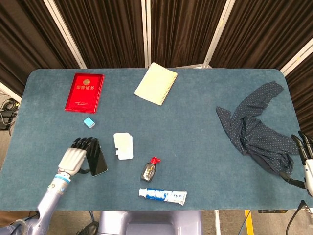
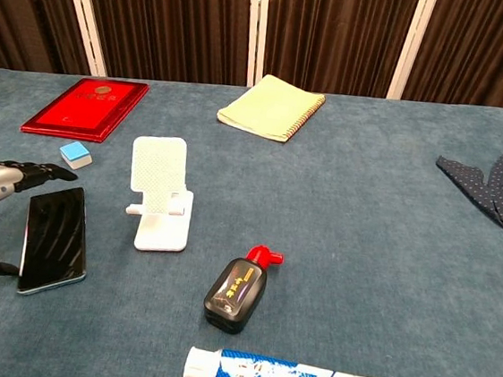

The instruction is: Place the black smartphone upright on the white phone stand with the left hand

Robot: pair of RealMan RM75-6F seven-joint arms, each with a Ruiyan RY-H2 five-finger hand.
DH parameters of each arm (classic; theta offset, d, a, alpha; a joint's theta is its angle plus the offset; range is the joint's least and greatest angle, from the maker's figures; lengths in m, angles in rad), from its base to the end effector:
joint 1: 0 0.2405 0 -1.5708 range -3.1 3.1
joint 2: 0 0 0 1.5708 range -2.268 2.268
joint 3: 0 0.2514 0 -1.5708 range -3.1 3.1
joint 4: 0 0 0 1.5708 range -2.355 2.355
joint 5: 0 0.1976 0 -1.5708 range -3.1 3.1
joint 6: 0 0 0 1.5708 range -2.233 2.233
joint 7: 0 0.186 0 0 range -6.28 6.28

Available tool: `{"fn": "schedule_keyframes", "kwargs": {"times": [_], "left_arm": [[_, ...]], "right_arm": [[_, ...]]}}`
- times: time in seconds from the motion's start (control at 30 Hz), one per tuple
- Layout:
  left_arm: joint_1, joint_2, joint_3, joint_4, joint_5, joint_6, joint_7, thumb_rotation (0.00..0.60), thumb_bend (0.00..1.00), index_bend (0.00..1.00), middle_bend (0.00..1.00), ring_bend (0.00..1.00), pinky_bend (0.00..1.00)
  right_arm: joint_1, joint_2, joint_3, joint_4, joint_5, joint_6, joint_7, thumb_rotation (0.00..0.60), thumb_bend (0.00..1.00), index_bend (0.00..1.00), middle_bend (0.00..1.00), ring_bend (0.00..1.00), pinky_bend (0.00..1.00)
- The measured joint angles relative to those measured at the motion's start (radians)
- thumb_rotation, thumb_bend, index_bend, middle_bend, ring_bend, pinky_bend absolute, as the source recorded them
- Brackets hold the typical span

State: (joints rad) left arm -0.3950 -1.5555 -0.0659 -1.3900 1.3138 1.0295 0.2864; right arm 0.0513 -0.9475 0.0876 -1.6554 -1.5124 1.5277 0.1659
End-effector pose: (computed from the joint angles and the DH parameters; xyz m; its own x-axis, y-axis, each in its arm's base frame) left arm -0.2550 0.2931 -0.0248 0.4733 0.3413 0.8121 0.8800 -0.2261 -0.4178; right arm -0.2982 -0.2184 0.2301 0.3582 0.0705 0.9310 -0.9331 -0.0051 0.3595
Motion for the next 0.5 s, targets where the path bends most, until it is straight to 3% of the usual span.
{"fn": "schedule_keyframes", "kwargs": {"times": [0.33,0.5], "left_arm": [[-0.028,-0.008,-0.001,-0.044,-0.017,-0.016,0.024,0.6,0.0,0.0,0.0,0.0,0.0],[-0.037,0.046,0.007,-0.072,-0.003,-0.029,-0.005,0.6,0.0,0.0,0.0,0.0,0.0]], "right_arm": [[-0.001,0.002,0.002,0.003,0.007,-0.002,0.01,0.6,0.0,0.0,0.0,0.0,0.0],[-0.001,0.004,0.002,0.005,0.008,-0.004,0.017,0.6,0.0,0.0,0.0,0.0,0.0]]}}
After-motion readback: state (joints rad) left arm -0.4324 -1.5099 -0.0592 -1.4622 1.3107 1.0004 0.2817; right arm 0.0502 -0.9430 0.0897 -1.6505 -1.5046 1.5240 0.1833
